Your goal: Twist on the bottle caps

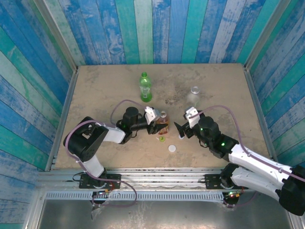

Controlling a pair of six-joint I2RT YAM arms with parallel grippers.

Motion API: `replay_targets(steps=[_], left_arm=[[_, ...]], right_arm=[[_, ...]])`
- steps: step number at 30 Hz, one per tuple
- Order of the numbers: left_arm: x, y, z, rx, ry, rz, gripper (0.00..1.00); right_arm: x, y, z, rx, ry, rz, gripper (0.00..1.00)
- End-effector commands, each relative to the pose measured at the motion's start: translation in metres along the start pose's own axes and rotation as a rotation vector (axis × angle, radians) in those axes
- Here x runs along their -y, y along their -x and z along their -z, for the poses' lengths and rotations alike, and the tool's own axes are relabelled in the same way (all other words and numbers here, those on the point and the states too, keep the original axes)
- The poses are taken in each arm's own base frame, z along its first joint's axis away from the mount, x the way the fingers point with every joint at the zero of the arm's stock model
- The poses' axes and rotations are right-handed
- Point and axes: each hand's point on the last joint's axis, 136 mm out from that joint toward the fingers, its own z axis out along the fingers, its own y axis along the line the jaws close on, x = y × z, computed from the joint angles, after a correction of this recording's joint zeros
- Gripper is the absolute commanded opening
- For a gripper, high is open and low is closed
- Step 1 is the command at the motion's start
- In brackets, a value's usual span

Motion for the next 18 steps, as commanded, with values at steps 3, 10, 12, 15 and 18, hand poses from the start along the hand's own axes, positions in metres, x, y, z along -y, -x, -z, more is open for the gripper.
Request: replay_targets(steps=[3,10,12,15,18], left_arm=[[0.007,0.0,-0.003,0.039,-0.033,-0.031,0.8],[0.012,0.008,0.004,0.132,-0.031,-0.046,0.9],[0.013,0.01,0.006,0.162,-0.03,-0.059,0.92],[0.013,0.014,0.008,0.205,-0.022,-0.078,0.92],[0.012,0.016,0.008,0.228,-0.016,-0.08,0.91]], right_arm=[[0.004,-0.005,0.0,-0.002,-0.023,-0.026,1.0],[0.001,-0.007,-0.003,-0.014,-0.008,-0.026,1.0],[0.0,-0.009,-0.004,-0.026,-0.006,-0.014,1.0],[0.0,-0.011,-0.004,-0.036,-0.005,-0.014,1.0],[0.0,-0.012,-0.005,-0.04,-0.006,-0.019,1.0]])
